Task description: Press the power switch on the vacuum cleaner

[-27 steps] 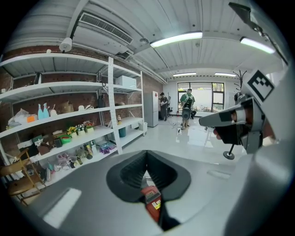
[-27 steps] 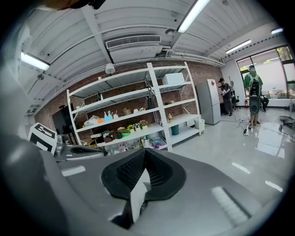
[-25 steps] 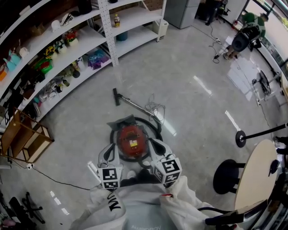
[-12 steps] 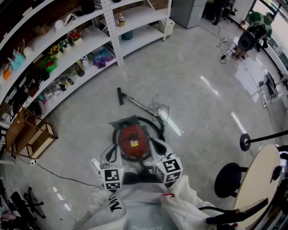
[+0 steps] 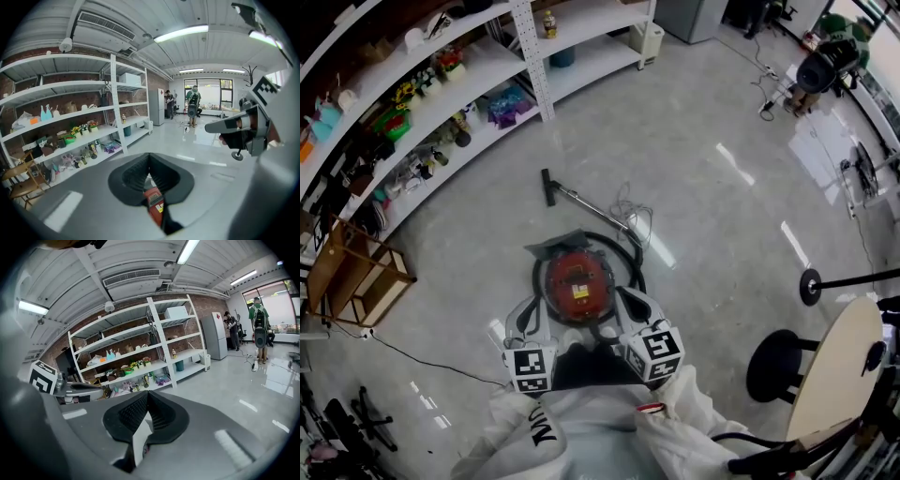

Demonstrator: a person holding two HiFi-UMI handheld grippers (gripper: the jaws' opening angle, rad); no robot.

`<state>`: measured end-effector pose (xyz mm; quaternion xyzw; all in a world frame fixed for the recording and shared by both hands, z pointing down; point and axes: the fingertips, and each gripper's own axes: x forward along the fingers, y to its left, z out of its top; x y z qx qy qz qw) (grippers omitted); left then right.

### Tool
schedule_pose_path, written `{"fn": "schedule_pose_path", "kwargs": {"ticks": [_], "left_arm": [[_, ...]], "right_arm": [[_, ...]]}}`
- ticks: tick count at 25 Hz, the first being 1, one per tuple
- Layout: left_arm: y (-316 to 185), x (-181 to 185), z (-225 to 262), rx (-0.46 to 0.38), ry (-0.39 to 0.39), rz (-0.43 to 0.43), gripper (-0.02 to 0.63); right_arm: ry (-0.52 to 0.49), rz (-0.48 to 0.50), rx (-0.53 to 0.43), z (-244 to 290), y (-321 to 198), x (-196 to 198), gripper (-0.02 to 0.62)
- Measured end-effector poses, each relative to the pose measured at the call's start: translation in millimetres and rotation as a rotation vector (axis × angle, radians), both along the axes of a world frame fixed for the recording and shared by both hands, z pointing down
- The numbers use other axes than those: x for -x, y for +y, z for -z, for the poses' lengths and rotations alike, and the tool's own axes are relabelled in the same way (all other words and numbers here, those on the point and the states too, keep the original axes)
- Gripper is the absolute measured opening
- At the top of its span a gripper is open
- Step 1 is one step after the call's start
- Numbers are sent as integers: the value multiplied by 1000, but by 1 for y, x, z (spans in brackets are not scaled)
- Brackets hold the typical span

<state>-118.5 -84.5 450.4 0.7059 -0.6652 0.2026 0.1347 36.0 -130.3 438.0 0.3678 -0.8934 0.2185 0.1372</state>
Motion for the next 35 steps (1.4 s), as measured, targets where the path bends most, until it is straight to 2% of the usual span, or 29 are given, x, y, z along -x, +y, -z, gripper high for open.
{"fn": "schedule_pose_path", "kwargs": {"ticks": [5,12,26,35], "left_arm": [[3,9,-20,31,3,-13,0],[4,16,-50,66,16,-35,0],[8,29,-130,142,83,0,0],[13,31,-176,185,102,-1,0]], "right_arm": [[6,5,23,-14,3,9,0],[65,11,79,-46,8,16,0],[149,43,171,-122,16,31,0],[155,37,216,-169,16,43,0]]}}
